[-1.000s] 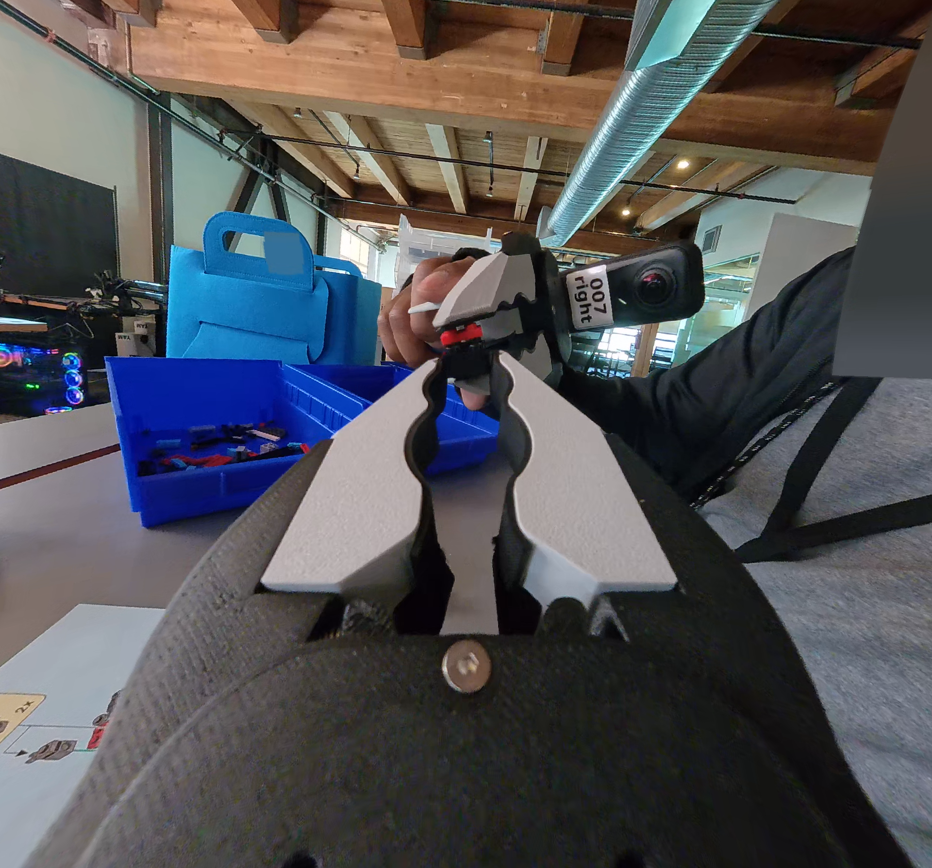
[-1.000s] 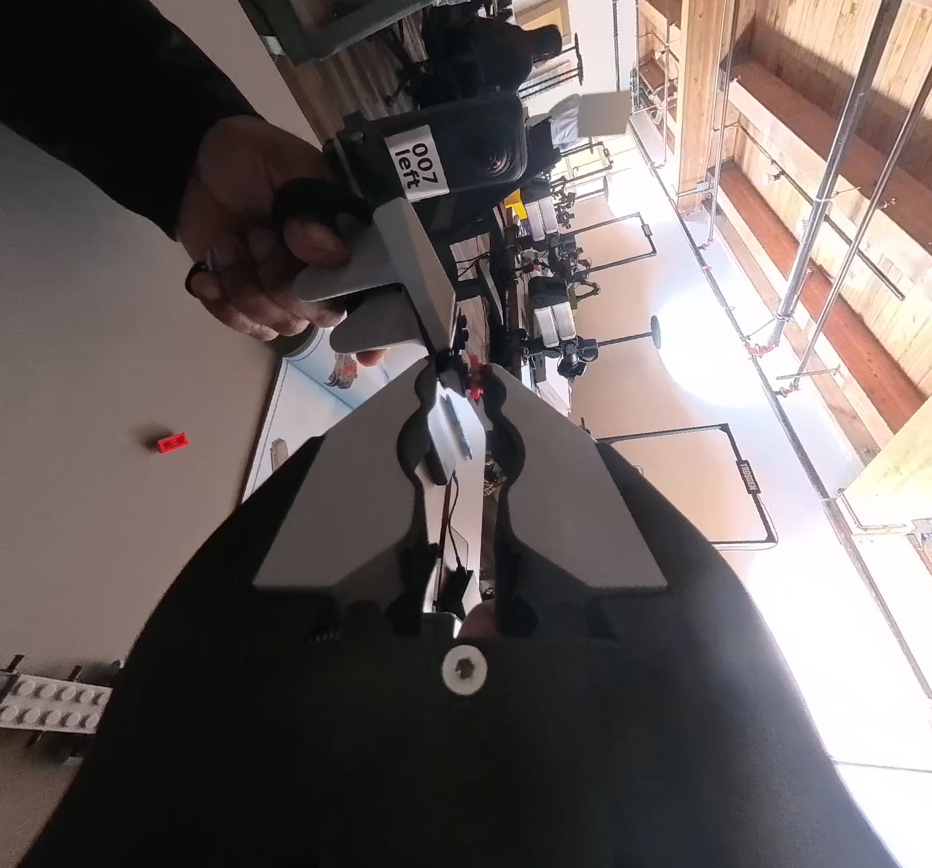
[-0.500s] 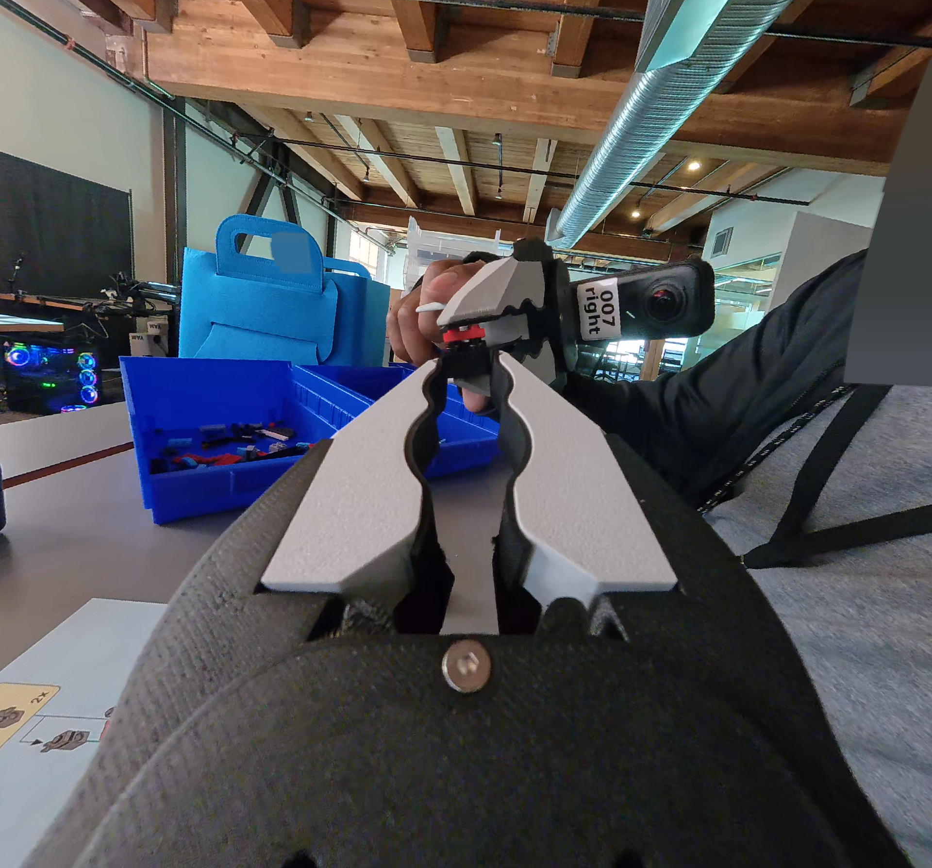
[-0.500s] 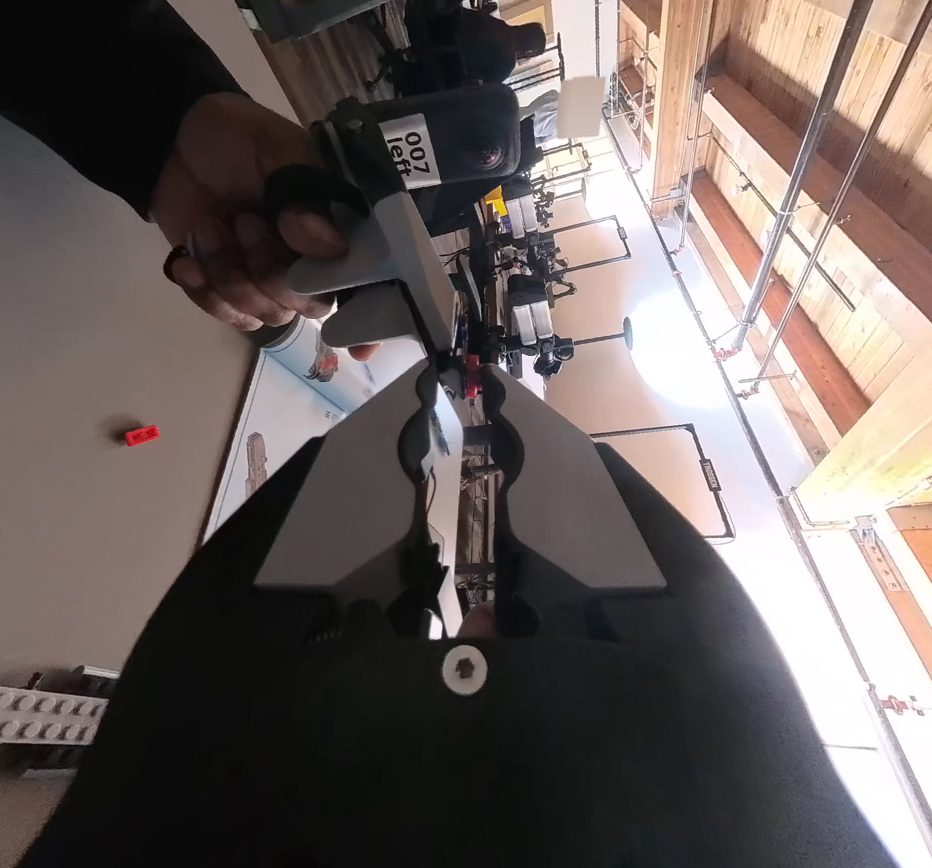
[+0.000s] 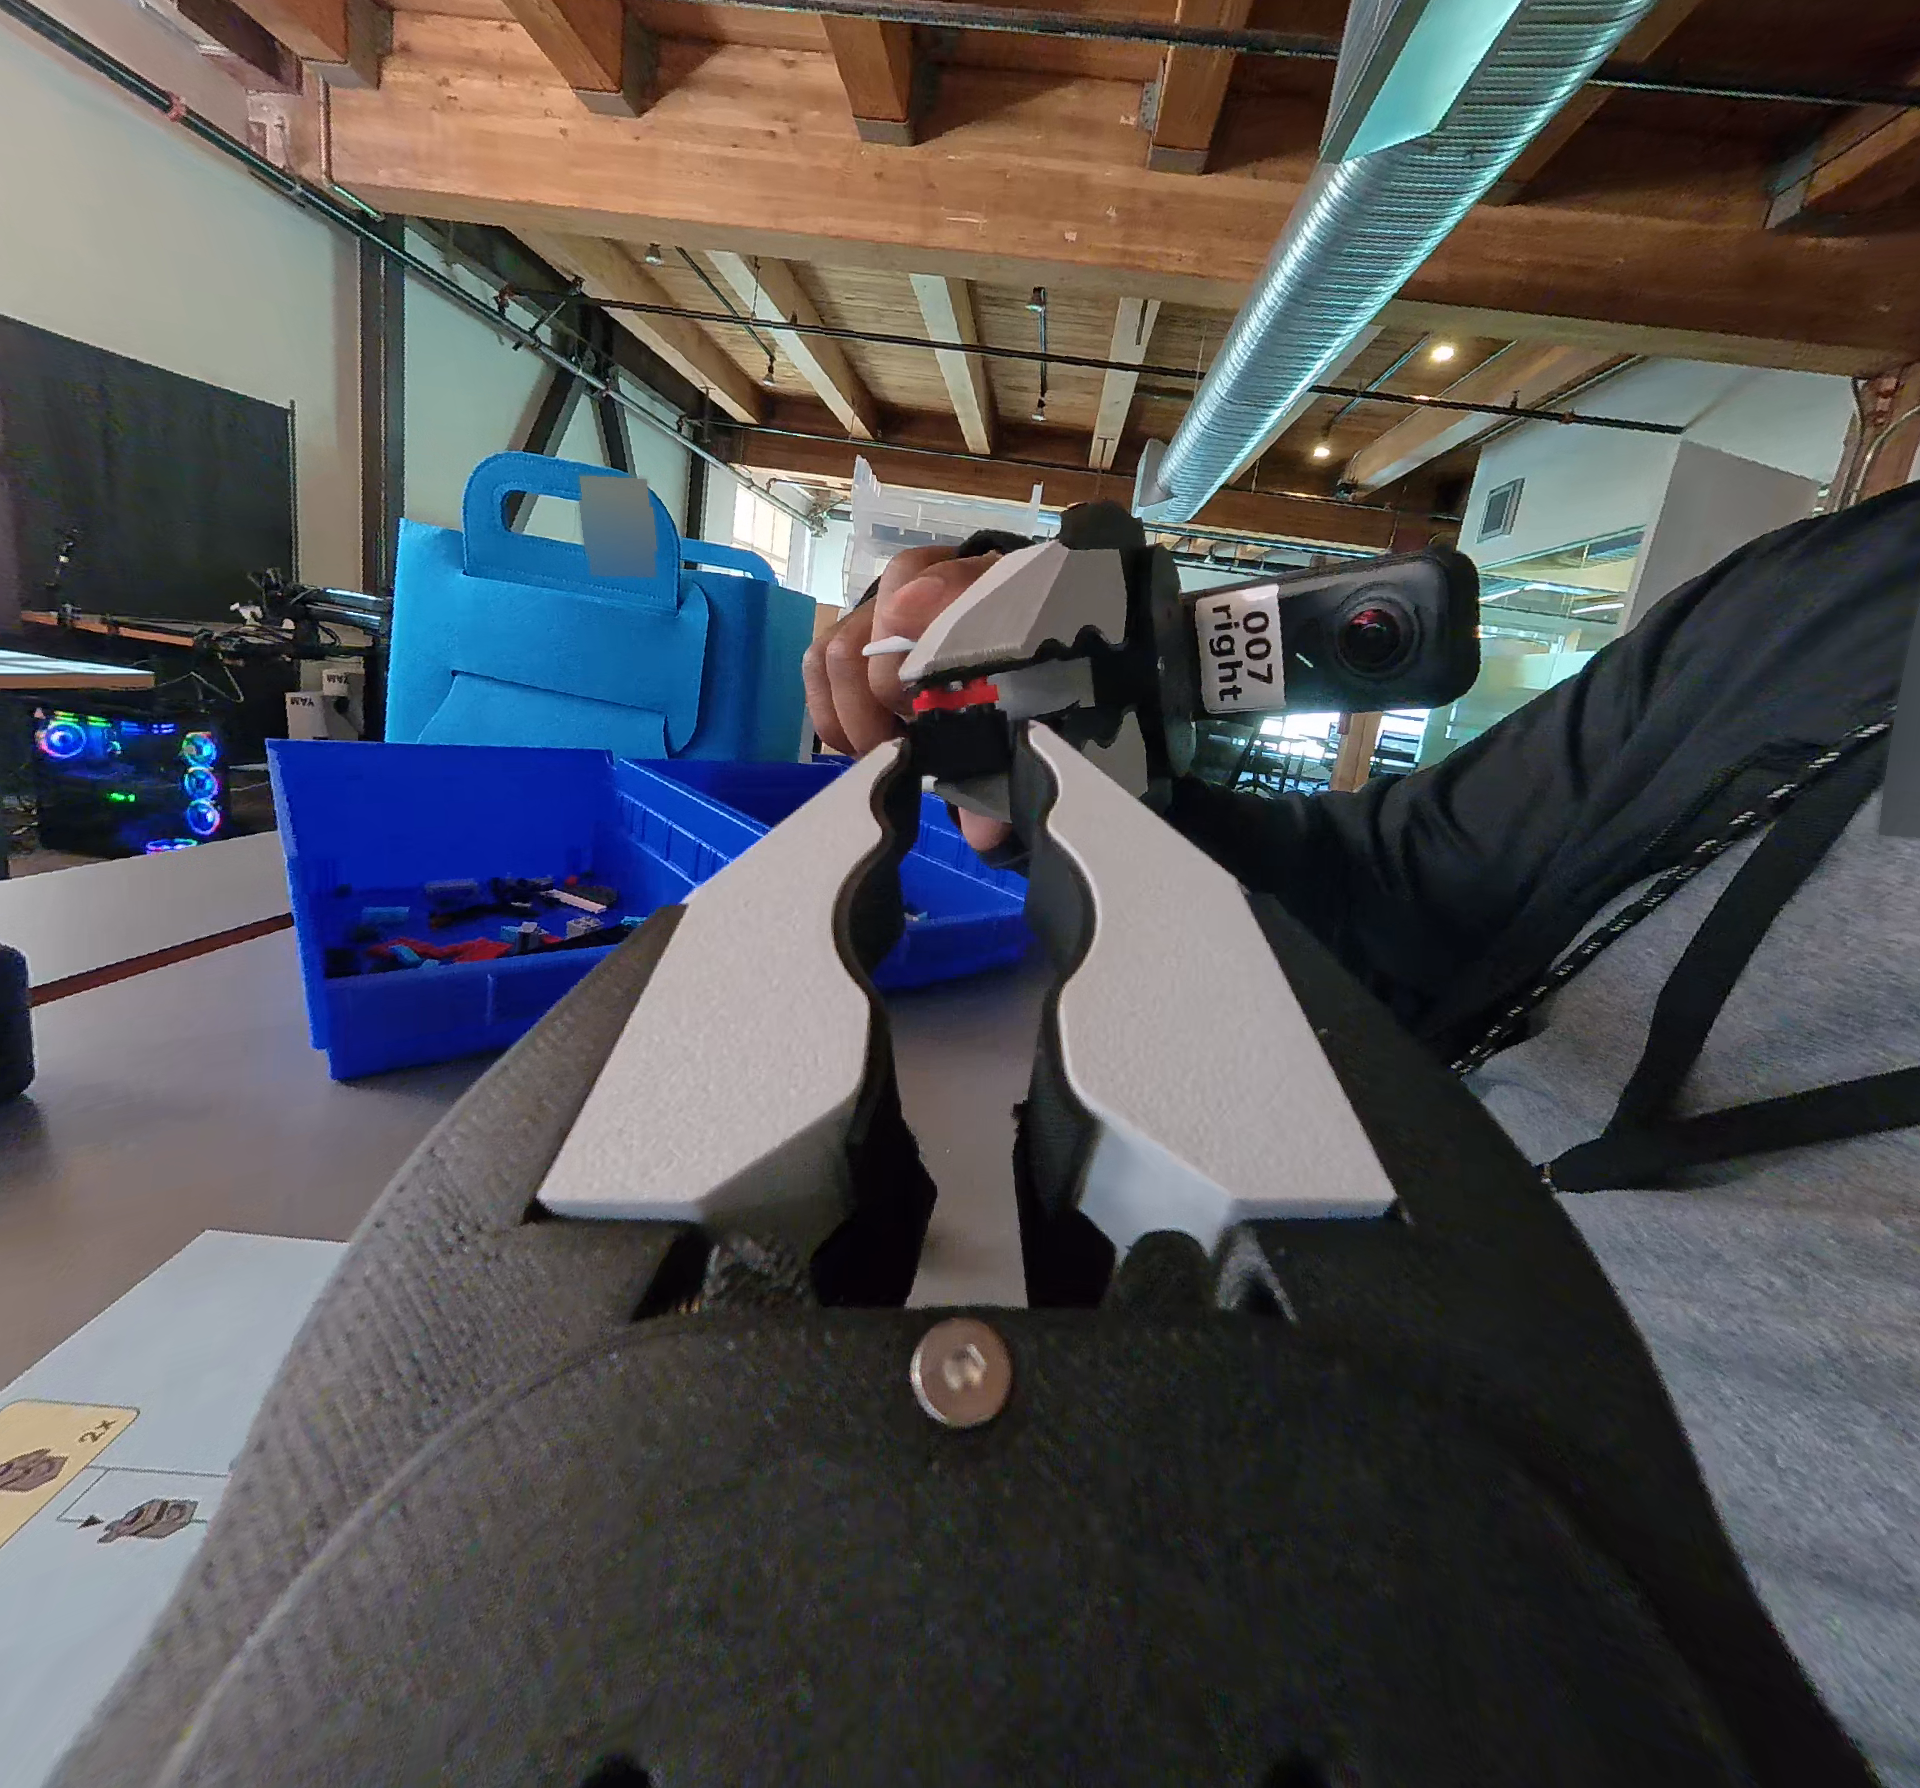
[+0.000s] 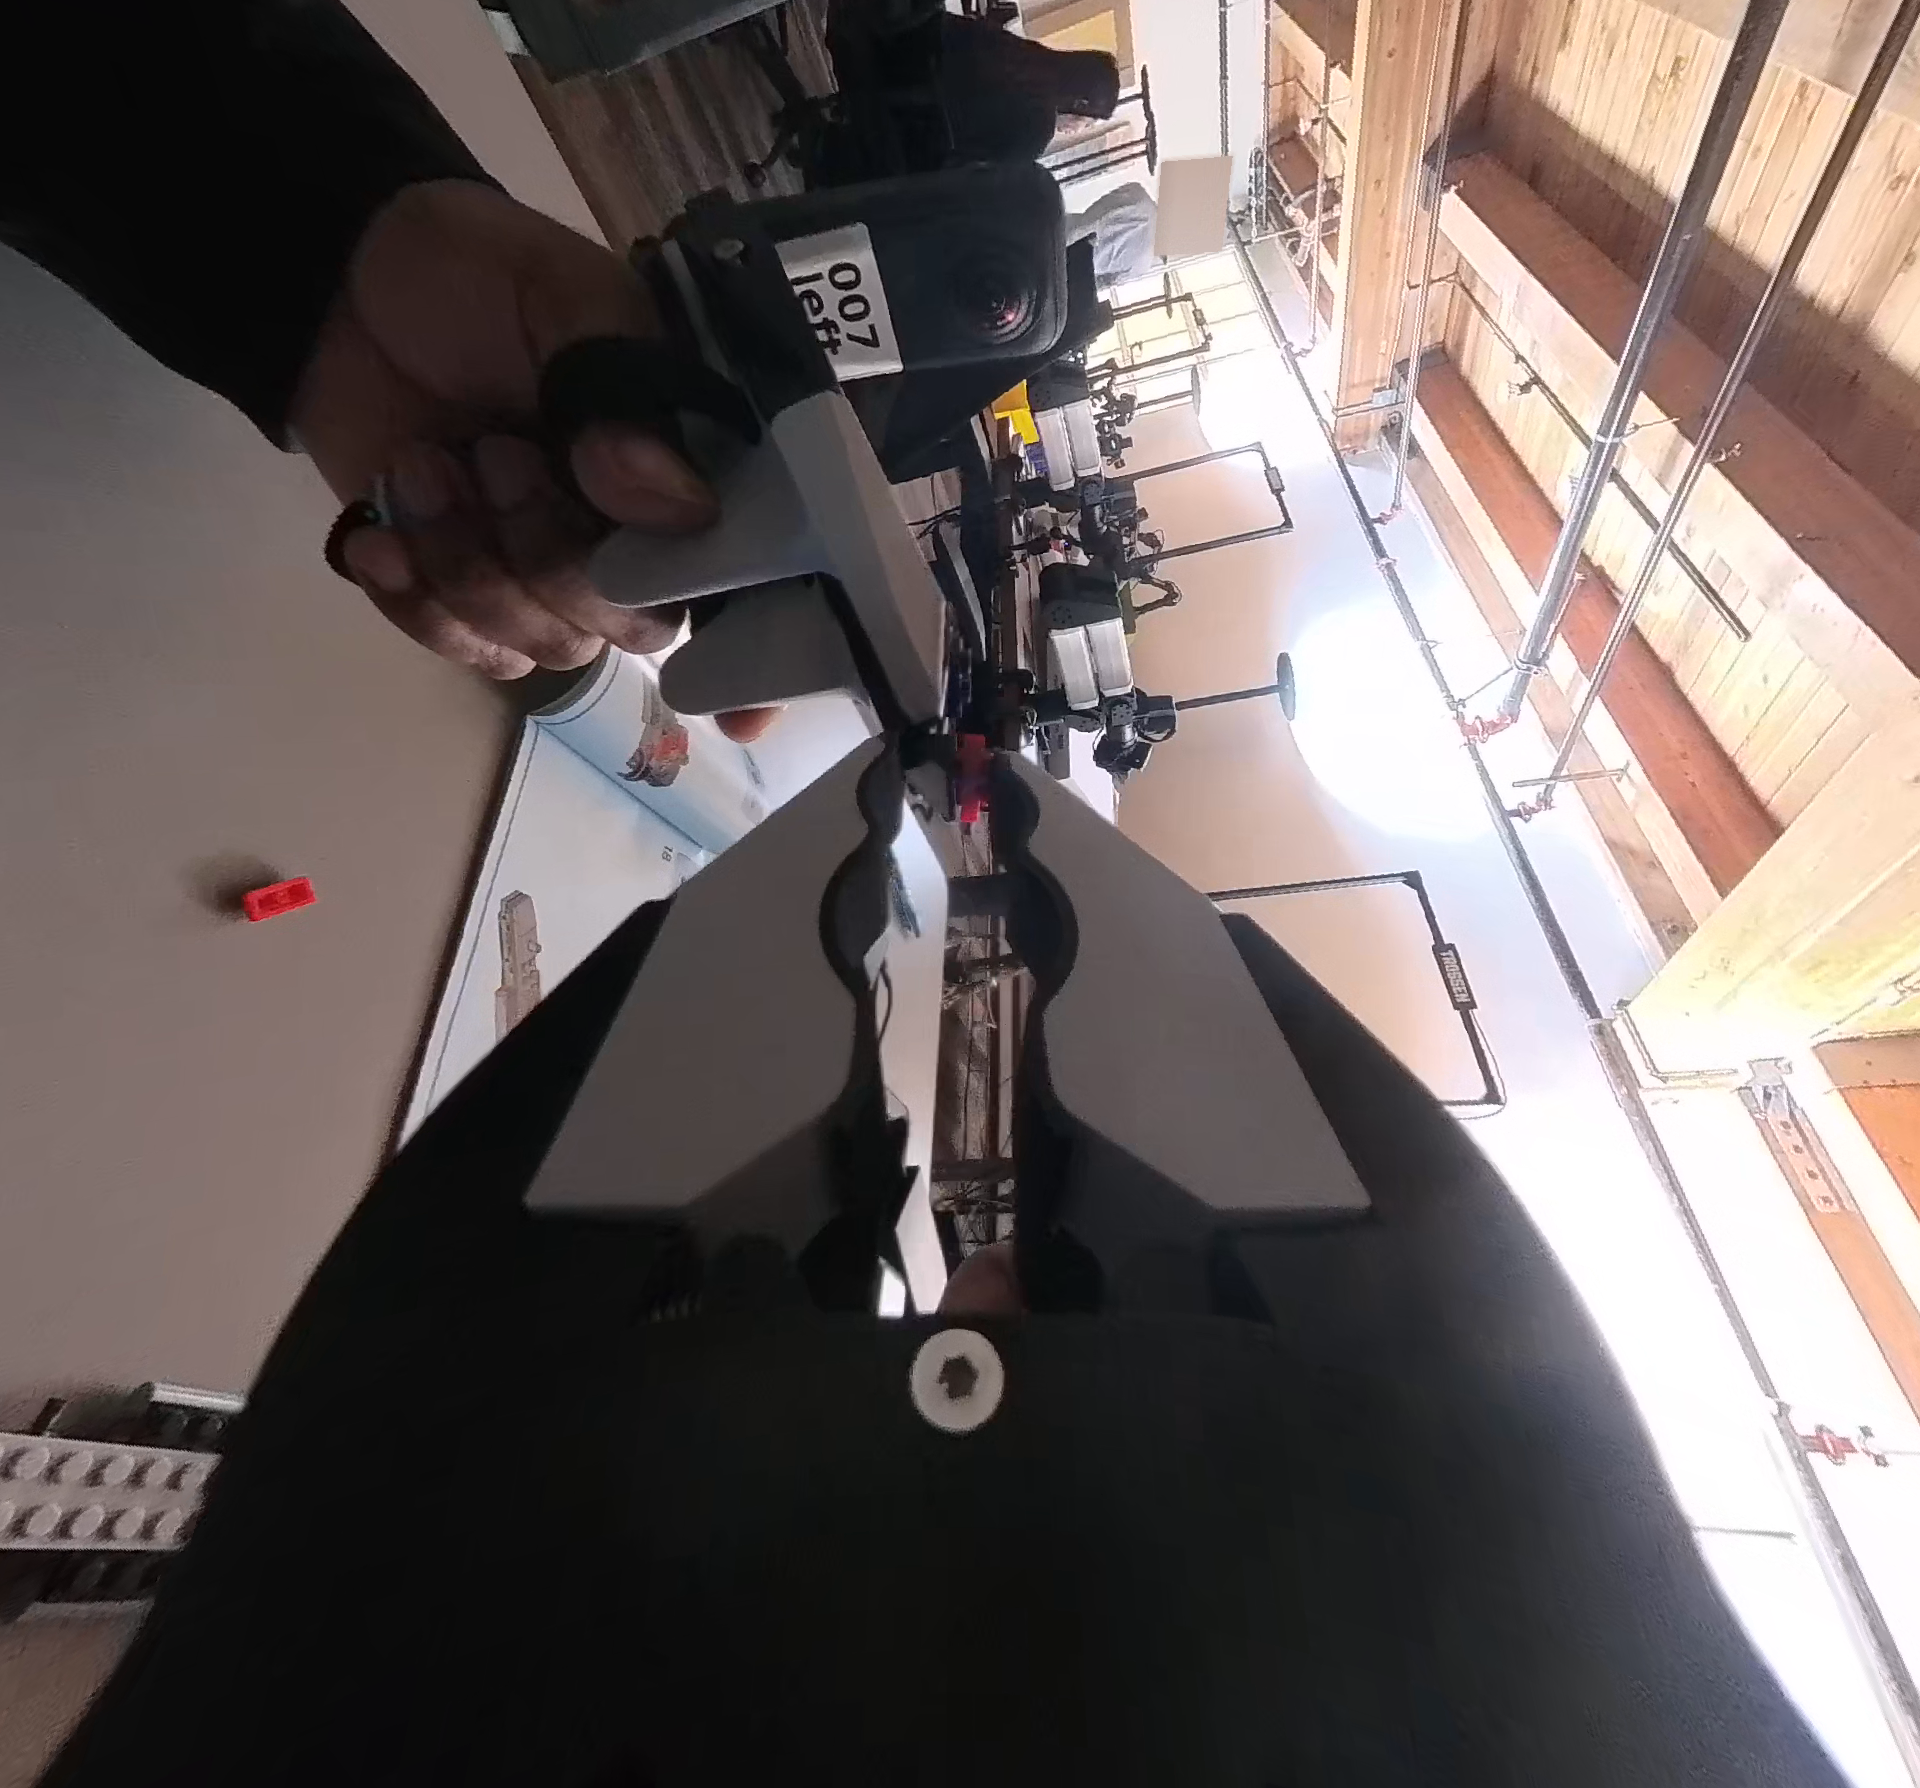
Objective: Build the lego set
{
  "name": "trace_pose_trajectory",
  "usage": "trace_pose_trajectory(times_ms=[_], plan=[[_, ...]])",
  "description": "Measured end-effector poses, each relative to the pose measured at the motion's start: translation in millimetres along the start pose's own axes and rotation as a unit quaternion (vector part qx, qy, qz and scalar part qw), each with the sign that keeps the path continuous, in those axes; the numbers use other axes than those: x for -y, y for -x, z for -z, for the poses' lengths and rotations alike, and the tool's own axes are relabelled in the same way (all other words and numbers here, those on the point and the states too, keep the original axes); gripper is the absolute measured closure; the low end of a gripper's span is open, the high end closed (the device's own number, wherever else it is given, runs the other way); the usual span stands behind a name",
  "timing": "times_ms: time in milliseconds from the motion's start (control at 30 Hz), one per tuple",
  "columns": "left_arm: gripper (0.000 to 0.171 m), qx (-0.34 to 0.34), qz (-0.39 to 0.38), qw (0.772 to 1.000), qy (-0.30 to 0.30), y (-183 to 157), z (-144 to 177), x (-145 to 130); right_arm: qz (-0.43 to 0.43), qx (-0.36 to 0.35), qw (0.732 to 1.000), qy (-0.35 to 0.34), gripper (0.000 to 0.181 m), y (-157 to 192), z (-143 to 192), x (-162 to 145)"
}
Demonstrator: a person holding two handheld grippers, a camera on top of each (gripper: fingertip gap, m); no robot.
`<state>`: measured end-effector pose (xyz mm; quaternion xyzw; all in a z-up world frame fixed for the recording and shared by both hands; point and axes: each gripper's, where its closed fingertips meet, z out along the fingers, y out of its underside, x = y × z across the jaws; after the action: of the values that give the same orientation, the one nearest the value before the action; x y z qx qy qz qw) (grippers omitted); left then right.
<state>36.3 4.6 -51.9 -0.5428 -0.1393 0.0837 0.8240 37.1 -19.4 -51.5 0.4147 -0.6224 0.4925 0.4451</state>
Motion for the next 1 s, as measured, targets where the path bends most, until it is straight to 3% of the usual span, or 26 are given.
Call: trace_pose_trajectory(times_ms=[833,1000], plan=[[0.154,0.002,0.019,0.999,-0.037,3,3,10,0.005,-0.009,1.0,0.012,0.165,-8,-4,0],[0.155,-0.002,0.024,0.999,-0.048,2,5,13,-0.031,-0.015,0.999,-0.012,0.152,-12,0,3]])
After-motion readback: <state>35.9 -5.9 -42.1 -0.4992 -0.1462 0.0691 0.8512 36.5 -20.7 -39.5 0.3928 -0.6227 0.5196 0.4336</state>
